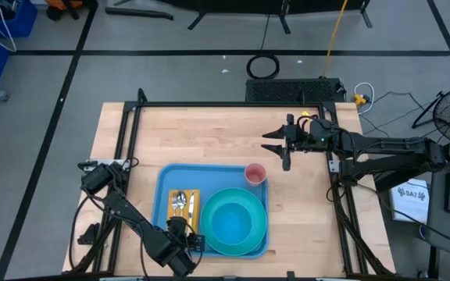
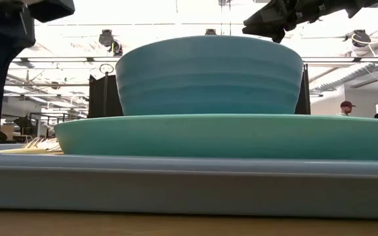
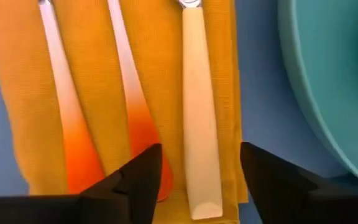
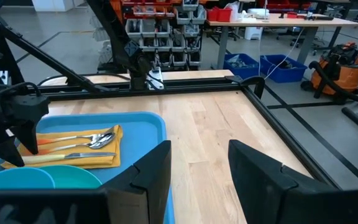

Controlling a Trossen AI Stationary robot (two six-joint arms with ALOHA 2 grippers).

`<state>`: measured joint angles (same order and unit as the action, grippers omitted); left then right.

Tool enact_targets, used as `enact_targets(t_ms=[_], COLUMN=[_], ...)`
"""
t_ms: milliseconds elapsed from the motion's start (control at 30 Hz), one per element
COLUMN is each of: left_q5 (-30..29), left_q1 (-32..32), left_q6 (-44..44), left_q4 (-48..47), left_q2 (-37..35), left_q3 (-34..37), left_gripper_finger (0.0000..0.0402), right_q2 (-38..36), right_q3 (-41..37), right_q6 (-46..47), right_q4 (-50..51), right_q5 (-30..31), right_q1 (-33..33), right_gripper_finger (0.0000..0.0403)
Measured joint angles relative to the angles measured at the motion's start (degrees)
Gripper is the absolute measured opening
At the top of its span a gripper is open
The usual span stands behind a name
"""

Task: Set up tray
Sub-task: Return to Home Position

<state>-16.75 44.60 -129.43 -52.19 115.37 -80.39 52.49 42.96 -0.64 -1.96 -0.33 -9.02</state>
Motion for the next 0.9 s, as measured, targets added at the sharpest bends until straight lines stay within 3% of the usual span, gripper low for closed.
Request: enact_targets(t_ms=[100,167,267,400,533,633,733,900], left_q5=[-0.6,-4.9,-18.2,-39.8,-50.3,-59.1,-61.6,-57.9], left_q1=[0.0,0.1,0.9,2.4,3.3,4.3,3.3,-2.2], left_q6=[1.1,4.4,12.8,35.0,50.6,55.4,54.4,50.4], left_q4=[-0.8,-0.8,-1.5,-1.7,-7.2,-12.8,-16.4,-14.3], left_q2=[-1.5,-3.3,-6.7,-13.5,-22.2,-28.7,-35.8,-48.8], left_q3=[-0.4,-0.5,-0.5,-0.5,-0.5,0.8,5.6,22.5], left_gripper_finger=[0.0233,0.0239,0.0242,0.0243,0.0243,0.0243,0.0244,0.0244], right_q2=[0.0,-0.3,-1.9,-7.8,-18.3,-27.4,-34.9,-40.8], right_q3=[0.0,0.0,0.0,0.0,0.0,0.0,0.1,0.1], right_q6=[0.0,0.3,1.2,1.6,-0.1,-0.1,1.2,2.8], right_q4=[0.0,0.0,0.0,1.7,8.0,13.2,17.3,21.8], right_q5=[0.0,-0.3,-4.4,-9.4,-8.6,-4.7,-1.2,-1.0], right_q1=[0.0,0.0,0.0,0.0,-1.0,-1.7,-1.9,-1.9], right_gripper_finger=[0.0153,0.0153,0.0153,0.0153,0.0153,0.0153,0.0153,0.0153])
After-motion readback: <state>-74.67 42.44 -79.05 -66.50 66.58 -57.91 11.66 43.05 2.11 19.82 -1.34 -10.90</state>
